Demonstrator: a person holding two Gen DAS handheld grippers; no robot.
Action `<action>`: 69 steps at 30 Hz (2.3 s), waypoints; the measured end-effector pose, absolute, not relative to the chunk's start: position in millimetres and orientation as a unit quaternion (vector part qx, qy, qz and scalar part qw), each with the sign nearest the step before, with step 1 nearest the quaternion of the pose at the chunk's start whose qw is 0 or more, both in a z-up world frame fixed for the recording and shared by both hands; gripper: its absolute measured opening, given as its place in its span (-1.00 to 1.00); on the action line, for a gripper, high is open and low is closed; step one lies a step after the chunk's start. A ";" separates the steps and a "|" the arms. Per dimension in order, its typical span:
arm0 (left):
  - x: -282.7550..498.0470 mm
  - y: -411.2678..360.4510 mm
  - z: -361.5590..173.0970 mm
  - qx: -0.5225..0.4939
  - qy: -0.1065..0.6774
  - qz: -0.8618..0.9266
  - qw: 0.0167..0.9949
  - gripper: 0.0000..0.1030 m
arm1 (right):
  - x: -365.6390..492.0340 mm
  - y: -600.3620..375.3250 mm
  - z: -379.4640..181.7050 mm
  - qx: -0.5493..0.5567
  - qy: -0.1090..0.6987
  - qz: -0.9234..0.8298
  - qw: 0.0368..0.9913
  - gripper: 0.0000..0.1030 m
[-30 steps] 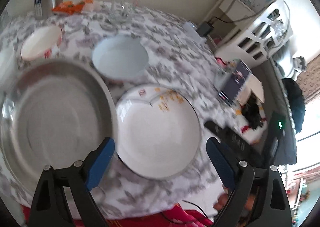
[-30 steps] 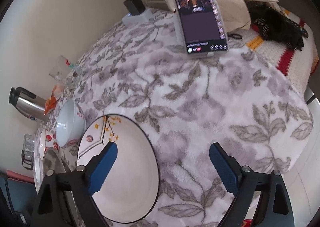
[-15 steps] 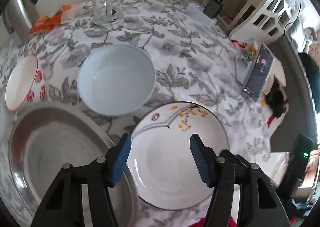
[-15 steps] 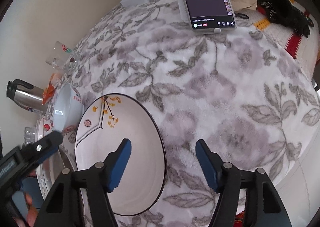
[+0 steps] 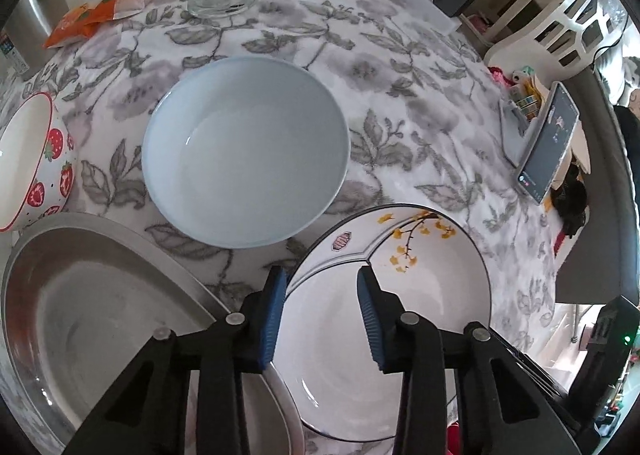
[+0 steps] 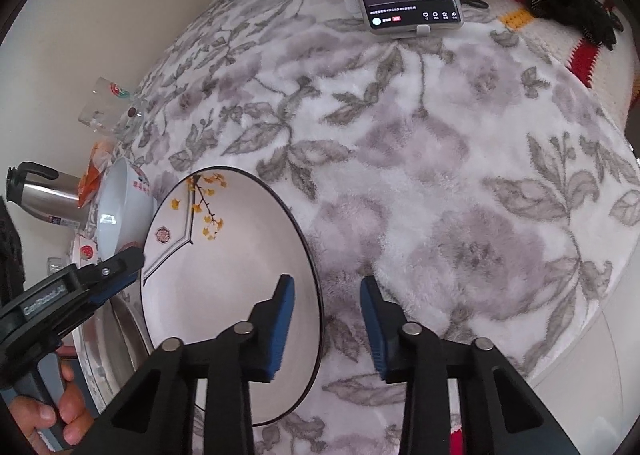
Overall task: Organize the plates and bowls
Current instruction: 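Close both grippers on the rim of the white yellow-blossom plate, then lift the blossom plate with both grippers and carry it toward the steel basin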
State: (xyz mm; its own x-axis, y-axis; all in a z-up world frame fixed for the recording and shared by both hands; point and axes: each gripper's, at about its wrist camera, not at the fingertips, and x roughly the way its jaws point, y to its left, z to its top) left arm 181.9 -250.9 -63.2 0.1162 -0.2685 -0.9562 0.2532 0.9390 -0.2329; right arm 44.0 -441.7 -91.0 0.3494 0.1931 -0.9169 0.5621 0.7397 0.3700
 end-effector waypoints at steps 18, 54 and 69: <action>194.8 -260.5 -75.8 0.017 0.643 -0.183 0.743 -0.44 | 48.4 -433.6 -101.6 0.357 0.567 -0.110 0.734 -0.63; 196.2 -269.3 -74.5 0.042 0.627 -0.177 0.757 -0.60 | 47.4 -442.9 -97.3 0.378 0.548 -0.111 0.738 -0.80; 195.9 -271.1 -77.5 0.034 0.635 -0.178 0.751 -0.51 | 42.7 -444.2 -93.8 0.384 0.545 -0.109 0.737 -0.79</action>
State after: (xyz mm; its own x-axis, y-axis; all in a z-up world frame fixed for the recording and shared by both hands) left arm 195.9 -271.1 -77.5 0.1294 -0.2247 -0.9658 0.3101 0.9343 -0.1758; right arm 42.7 -444.2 -93.8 0.3829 0.2575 -0.8872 0.5800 0.6805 0.4478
